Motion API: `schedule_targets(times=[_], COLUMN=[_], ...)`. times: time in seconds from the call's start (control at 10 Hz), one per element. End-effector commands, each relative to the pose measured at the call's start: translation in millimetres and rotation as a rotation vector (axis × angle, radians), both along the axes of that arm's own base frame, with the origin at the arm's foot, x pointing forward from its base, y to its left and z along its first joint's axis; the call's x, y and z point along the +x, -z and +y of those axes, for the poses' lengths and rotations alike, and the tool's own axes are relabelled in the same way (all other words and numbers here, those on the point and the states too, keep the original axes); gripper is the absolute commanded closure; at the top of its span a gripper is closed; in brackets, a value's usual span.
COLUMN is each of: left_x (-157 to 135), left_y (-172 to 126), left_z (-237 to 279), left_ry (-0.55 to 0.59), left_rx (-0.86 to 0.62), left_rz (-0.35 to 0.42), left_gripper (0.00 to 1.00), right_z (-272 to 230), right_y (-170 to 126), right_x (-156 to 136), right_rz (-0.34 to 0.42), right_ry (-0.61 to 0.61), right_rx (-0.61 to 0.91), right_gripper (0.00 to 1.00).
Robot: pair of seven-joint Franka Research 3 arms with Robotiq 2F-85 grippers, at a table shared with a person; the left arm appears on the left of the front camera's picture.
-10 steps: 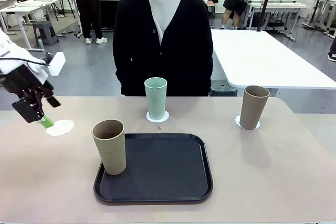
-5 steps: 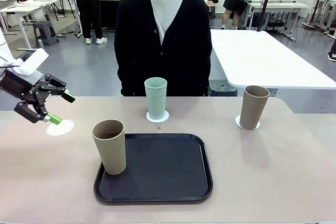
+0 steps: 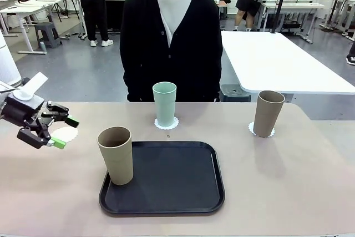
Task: Place coasters on the table and set cups on them.
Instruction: Take one Reusable plastic cup from the Flat Tray and place it on a coaster set by the human.
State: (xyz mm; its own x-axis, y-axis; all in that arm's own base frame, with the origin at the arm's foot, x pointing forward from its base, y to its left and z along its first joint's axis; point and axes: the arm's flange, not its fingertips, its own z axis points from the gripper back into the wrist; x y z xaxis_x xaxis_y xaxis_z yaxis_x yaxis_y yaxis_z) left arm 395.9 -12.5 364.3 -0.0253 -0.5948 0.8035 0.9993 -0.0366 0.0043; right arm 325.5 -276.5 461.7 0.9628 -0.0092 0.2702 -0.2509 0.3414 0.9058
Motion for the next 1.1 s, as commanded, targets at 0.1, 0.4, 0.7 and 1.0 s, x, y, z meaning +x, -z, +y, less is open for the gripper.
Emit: schedule_targets(times=[0.1,0.4,0.7,1.0], left_x=[2,-1,-1,30], left_y=[-2,3,3,22], left_z=[-2,-1,-1,6], left_ry=[-0.017,0.009,0.009,0.101], left_rx=[-0.02,-0.004,-0.004,-0.118], left_rz=[0.034,0.018,0.018,0.073], left_gripper=[0.0,0.0,0.0,0.0], right_z=[-1,-1,-1,-1], right_y=[-1,-1,-1,-1], right_x=[-2,-2,-2,-2], right_rz=[0.004,0.004,0.004,0.004], right_ry=[-0.007,-0.007,-0.007,-0.007], right_rx=[-0.009,-0.009,-0.009,-0.009], right_gripper=[0.0,0.0,0.0,0.0])
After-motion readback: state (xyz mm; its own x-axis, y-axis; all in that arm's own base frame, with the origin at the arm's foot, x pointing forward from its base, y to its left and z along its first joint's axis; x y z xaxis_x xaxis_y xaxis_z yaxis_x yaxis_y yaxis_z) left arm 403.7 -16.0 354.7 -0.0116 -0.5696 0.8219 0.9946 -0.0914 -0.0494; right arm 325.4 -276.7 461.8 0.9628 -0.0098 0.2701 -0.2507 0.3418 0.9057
